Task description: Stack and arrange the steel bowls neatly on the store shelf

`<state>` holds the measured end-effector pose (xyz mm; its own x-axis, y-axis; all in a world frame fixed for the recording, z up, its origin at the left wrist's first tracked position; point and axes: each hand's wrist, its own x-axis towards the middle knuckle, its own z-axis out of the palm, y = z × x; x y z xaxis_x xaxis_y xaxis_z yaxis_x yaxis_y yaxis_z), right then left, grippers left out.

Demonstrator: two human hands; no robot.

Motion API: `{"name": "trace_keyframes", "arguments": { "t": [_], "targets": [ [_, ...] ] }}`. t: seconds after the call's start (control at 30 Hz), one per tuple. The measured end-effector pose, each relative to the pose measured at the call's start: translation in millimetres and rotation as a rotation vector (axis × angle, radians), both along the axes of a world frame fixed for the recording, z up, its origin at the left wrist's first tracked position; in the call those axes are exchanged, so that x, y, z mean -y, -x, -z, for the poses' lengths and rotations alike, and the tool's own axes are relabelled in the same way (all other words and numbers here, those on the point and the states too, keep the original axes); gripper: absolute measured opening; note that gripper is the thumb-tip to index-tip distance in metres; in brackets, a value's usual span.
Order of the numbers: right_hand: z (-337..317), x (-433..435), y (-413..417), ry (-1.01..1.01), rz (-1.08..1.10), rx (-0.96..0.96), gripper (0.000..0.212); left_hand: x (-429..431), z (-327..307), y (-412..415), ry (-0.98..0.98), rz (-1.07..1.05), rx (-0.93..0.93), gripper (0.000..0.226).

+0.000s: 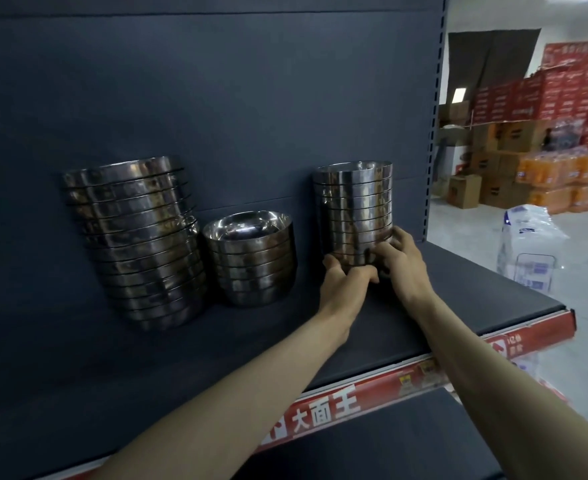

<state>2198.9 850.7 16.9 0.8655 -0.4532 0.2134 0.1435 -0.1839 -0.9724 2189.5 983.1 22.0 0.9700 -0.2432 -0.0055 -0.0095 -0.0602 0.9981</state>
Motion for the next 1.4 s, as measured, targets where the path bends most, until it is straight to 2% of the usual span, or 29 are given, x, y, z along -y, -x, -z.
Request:
{"name": "trace_keyframes", "arguments": {
  "t": [0.13, 0.2, 0.27, 0.37, 0.47, 0.57, 0.77, 0.9, 1.07, 1.23, 1.4],
  "targets": [
    [-3, -4, 2, 0.055, -0.066, 0.0, 0.073, -11, 0, 5, 0.023, -0.036, 0.004, 0.086],
    [-4, -5, 4, 0.081, -0.093, -0.01, 0.07, -15, 1, 2, 0.056, -0.05, 0.001, 0.1],
    [-4, -5, 3, 0.082, -0.115, -0.018, 0.076, -20, 3, -4, 0.103, -0.087, -0.015, 0.114],
    [-1, -2, 2, 0.09, -0.151, -0.021, 0.08, -24, 5, -6, 0.124, -0.105, -0.014, 0.113],
    [-1, -2, 2, 0.078, -0.163, -0.011, 0.076, -26, 6, -2, 0.127, -0.083, -0.037, 0.138],
    [-2, -2, 3, 0.069, -0.161, 0.0, 0.069, -27, 7, 0, 0.126, -0.07, -0.046, 0.141],
    [0, -1, 0, 0.065, -0.136, 0.036, 0.067, -27, 3, 10, 0.103, -0.073, -0.021, 0.122],
    [3, -1, -1, 0.107, -0.129, 0.046, 0.064, -40, 1, 13, 0.002, -0.058, 0.006, 0.109],
    [1, -6, 2, 0.159, -0.019, 0.091, 0.042, -85, -3, 31, -0.126, -0.073, 0.07, 0.068],
    [-4, -16, 14, 0.266, 0.046, 0.142, 0.022, -160, -7, 42, -0.227, -0.21, 0.219, 0.028],
    [-3, -47, 29, 0.431, -0.077, 0.147, 0.033, -247, -15, 48, -0.265, -0.464, 0.277, 0.015]
  ]
}}
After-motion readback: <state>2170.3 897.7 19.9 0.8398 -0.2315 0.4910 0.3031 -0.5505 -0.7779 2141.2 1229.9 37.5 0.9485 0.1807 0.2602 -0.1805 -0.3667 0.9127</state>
